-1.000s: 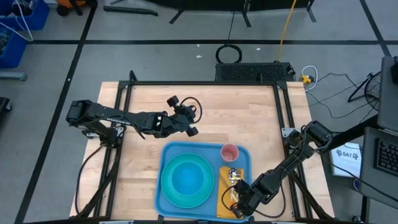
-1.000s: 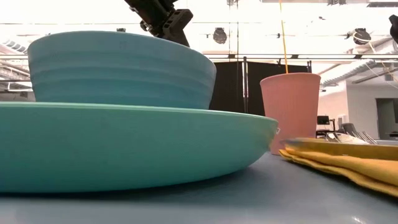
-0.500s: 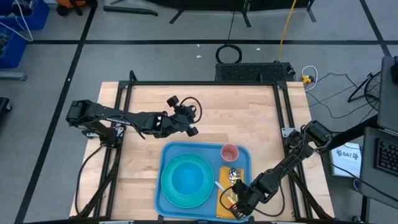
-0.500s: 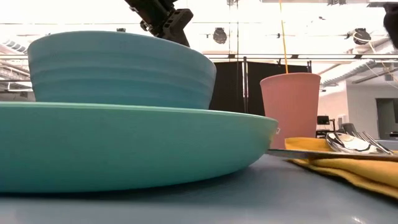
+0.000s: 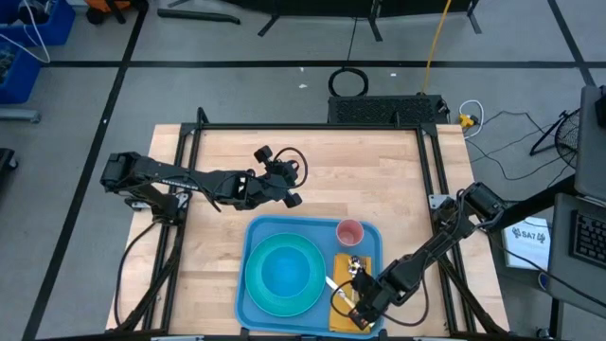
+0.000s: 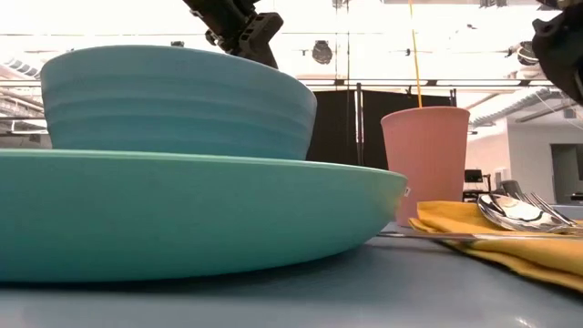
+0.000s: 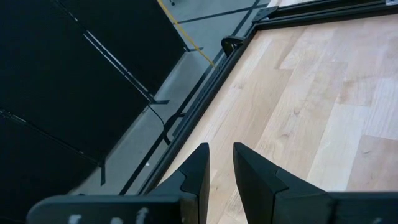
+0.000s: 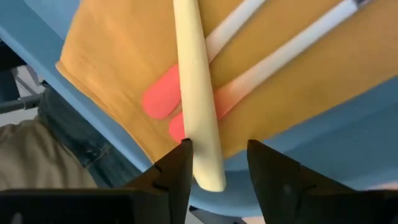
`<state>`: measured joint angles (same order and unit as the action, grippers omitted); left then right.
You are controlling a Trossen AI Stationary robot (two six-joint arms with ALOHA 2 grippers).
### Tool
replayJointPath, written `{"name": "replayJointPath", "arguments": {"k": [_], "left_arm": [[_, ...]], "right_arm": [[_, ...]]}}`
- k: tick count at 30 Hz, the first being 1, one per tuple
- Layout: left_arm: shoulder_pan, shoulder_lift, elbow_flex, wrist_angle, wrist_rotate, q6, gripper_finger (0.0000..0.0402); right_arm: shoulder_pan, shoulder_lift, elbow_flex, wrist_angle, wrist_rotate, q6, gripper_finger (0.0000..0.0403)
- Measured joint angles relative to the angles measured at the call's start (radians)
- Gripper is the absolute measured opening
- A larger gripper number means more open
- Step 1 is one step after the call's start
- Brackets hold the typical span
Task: Set up tray
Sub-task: Put the yellow knife on the yellow napkin to the left of the orange spoon
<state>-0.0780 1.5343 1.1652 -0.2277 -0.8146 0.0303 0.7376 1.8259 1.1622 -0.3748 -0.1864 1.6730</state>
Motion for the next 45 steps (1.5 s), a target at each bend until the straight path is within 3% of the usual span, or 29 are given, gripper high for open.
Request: {"name": "replayJointPath", "arguments": {"k": [5,8,12,18,20,24,30,34,39,42,45], "left_arm": [[0.0,0.0,0.0,-0.002,0.012,-0.011,0.0076],[0.001,0.0,0.0,-0.009,0.136,-0.028,0.0076],[-0.014,0.0,0.0,-0.01,0.325,0.007,0.0076],[-0.07,0.0,0.0,-0.014,0.368,0.076,0.0076],[-0.086,0.0,0.0,-0.043,0.447,0.099,0.0076],[-0.134,0.019,0.0,-0.054,0.708,0.182,0.0076],[-0.23,0.096,0.015,-0.037,0.697,0.194,0.0076],[-0.259,0.207,0.121,-0.105,0.744,0.138,0.0077],[-0.266,0.399,0.406,-0.338,0.745,0.144,0.0081],[-0.266,0.511,0.568,-0.514,0.754,0.155,0.0104],[-0.279,0.58,0.683,-0.568,0.779,0.2,0.0142]], "right_arm": [[-0.004,0.0,-0.013,0.011,0.003,-0.025,0.014],[-0.01,-0.012,-0.026,0.024,0.025,-0.068,0.0141],[-0.017,-0.072,-0.027,0.045,0.194,-0.108,0.014],[-0.017,-0.191,-0.027,0.036,0.388,-0.214,0.0135],[-0.017,-0.237,-0.027,0.042,0.472,-0.302,0.0135],[-0.027,-0.354,-0.027,0.035,0.71,-0.547,0.0133],[-0.029,-0.51,-0.026,0.065,1.003,-0.969,0.0135],[-0.036,-0.565,-0.026,0.075,1.071,-1.163,0.0136],[-0.059,-0.597,-0.027,0.065,1.075,-1.294,0.0137],[-0.069,-0.609,-0.027,0.057,1.075,-1.337,0.0137],[-0.07,-0.624,-0.038,0.055,1.073,-1.362,0.0137]]}}
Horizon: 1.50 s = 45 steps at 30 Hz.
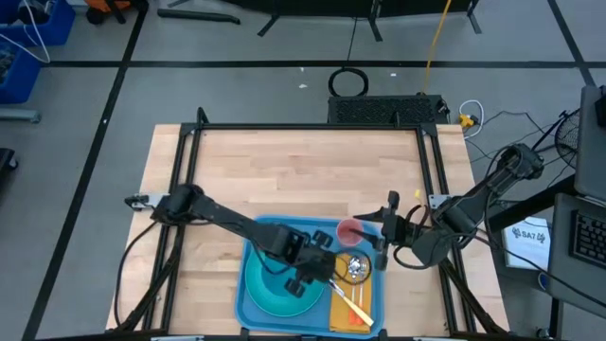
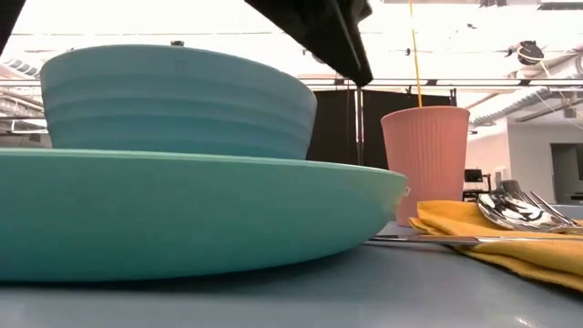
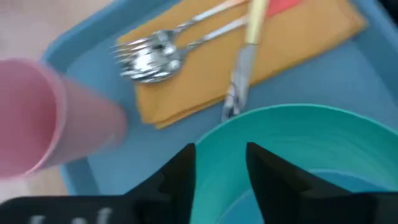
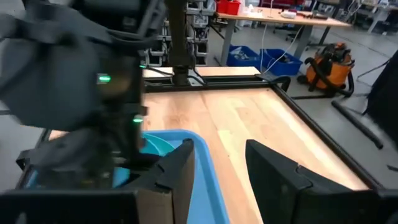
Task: Set up tray
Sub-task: Put the yellow knife on the yellow napkin to the left of the orange spoon
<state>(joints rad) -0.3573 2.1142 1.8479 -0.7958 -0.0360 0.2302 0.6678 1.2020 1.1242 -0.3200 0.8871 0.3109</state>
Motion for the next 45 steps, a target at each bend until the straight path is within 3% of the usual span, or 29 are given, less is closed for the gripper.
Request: {"name": "replayJointPath", "arguments": {"k": [4,9,17,20,27,34,38,45], "left_arm": [[-0.023,0.046,0.074,-0.01,-0.015,0.061,0.0188],[-0.03,0.086,0.128,0.018,-0.023,0.101,0.0214],[-0.006,0.174,0.146,0.044,0.116,0.086,0.0198],[-0.004,0.173,0.147,0.083,0.122,0.104,0.0191],[0.002,0.194,0.148,0.109,0.196,0.093,0.0186],[0.017,0.24,0.147,0.221,0.367,0.101,0.0186],[0.026,0.254,0.147,0.254,0.366,0.124,0.0186],[0.037,0.286,0.145,0.23,0.27,0.108,0.0186]], "right_arm": [[0.0,-0.032,-0.036,0.001,0.001,-0.021,0.0137],[-0.006,-0.09,-0.105,0.041,0.002,-0.019,0.0137],[-0.006,-0.178,-0.271,0.252,0.001,-0.056,0.0135],[-0.008,-0.198,-0.312,0.307,0.001,-0.066,0.0135],[-0.008,-0.21,-0.328,0.299,-0.017,-0.023,0.0134],[-0.007,-0.196,-0.328,0.298,-0.054,-0.01,0.0133],[-0.014,-0.195,-0.329,0.294,-0.053,-0.009,0.0133],[-0.014,-0.194,-0.329,0.291,-0.056,0.0,0.0132]]}}
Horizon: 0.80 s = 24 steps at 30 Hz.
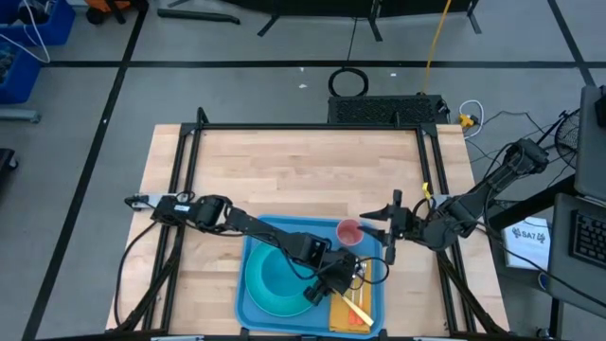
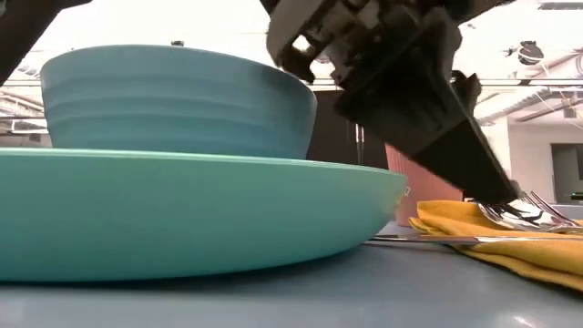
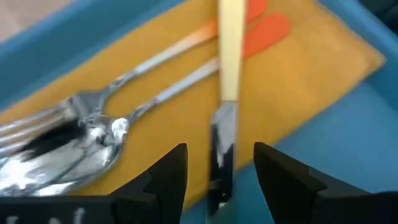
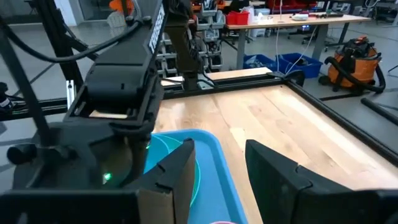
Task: Set up tray
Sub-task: Put the yellow knife on the yellow napkin to the left of the orange spoon
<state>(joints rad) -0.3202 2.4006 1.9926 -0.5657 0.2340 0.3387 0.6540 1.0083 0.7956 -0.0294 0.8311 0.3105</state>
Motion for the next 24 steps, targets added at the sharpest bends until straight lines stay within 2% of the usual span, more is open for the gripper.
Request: {"name": "replayJointPath", "arguments": {"k": [3,7,16,24], "left_arm": [[0.001,0.009,0.002,0.025,-0.017,0.011,0.0186],[0.002,0.011,0.001,0.01,0.028,0.001,0.0186],[-0.004,0.011,0.001,-0.048,-0.001,-0.043,0.0186],[0.004,0.009,-0.017,-0.091,-0.091,-0.051,0.0186]], "right_arm": [[0.0,0.002,0.0,-0.01,-0.023,0.008,0.0132],[0.0,0.001,0.0,-0.006,-0.023,0.018,0.0132],[-0.006,0.001,0.0,-0.005,-0.022,0.015,0.0132],[-0.006,0.001,0.0,-0.005,-0.022,0.017,0.0132]]}}
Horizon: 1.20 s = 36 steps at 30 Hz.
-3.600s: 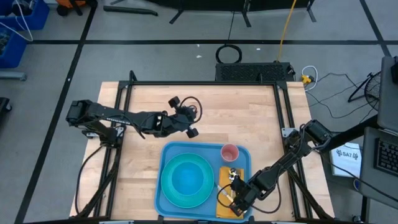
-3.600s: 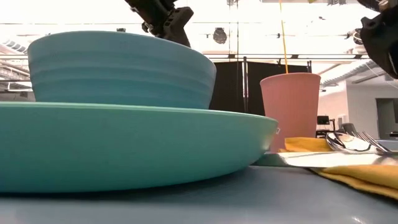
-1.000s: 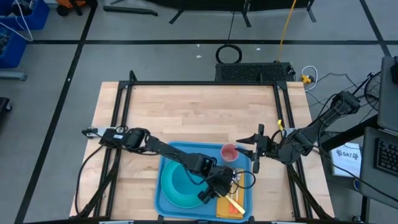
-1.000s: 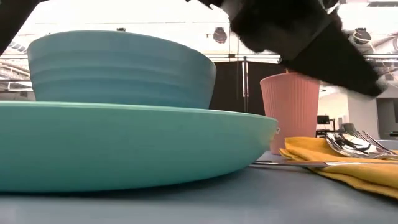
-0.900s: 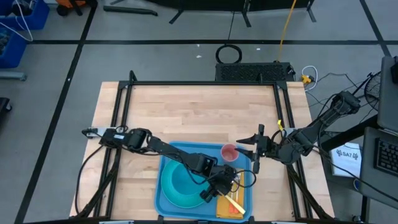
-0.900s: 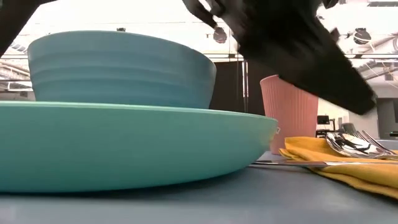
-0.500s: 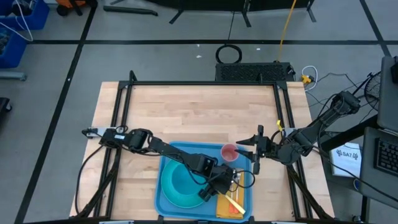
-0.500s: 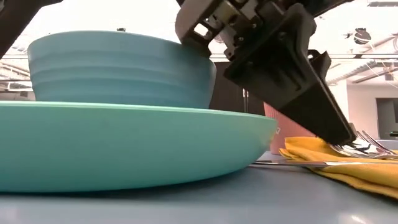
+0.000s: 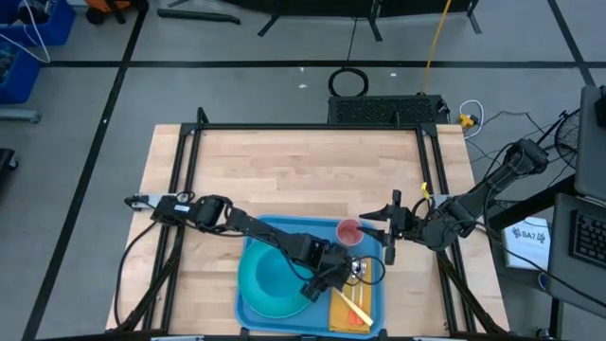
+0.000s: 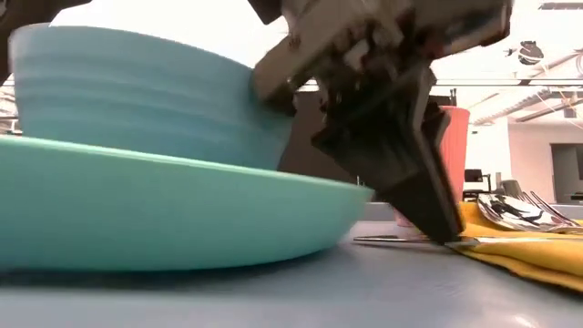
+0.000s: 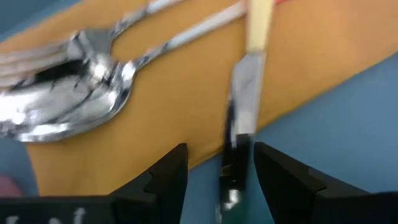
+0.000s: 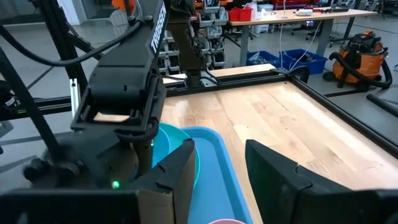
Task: Set up tray
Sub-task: Put the yellow knife on the yellow napkin to the left of the orange spoon
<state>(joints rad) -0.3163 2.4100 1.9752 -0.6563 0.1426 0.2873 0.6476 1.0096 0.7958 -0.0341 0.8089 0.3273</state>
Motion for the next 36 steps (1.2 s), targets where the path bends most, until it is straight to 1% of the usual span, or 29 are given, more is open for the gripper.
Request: {"name": "replayJointPath", "arguments": {"k": [5,10,12,18,21,24,30,36], "left_arm": [[0.0,-0.002,-0.014,-0.041,-0.055,-0.002,0.0186],[-0.008,-0.002,-0.014,-0.021,-0.089,0.007,0.0186],[-0.013,-0.002,-0.014,-0.011,-0.132,0.024,0.0186],[-0.012,-0.003,-0.016,0.015,-0.324,0.036,0.0186],[-0.009,-0.004,-0.016,0.02,-0.374,0.049,0.0186],[-0.01,-0.006,-0.01,0.008,-0.407,0.047,0.0186],[-0.011,-0.008,-0.01,0.039,-0.488,0.092,0.0186],[-0.01,-0.012,-0.008,0.086,-0.519,0.112,0.0186]], "right_arm": [[0.0,0.0,0.0,0.003,-0.001,0.001,0.0132],[0.0,0.0,0.001,0.008,-0.001,-0.001,0.0132],[0.0,0.0,0.001,0.008,-0.001,-0.001,0.0132],[0.0,0.0,0.001,0.008,-0.002,0.001,0.0132],[0.0,0.0,0.001,0.008,-0.002,0.001,0.0132],[0.0,0.0,0.001,0.008,-0.002,0.001,0.0132],[0.0,0.0,0.001,0.008,-0.002,0.001,0.0132],[0.0,0.0,0.001,0.007,-0.002,0.005,0.0132]]}}
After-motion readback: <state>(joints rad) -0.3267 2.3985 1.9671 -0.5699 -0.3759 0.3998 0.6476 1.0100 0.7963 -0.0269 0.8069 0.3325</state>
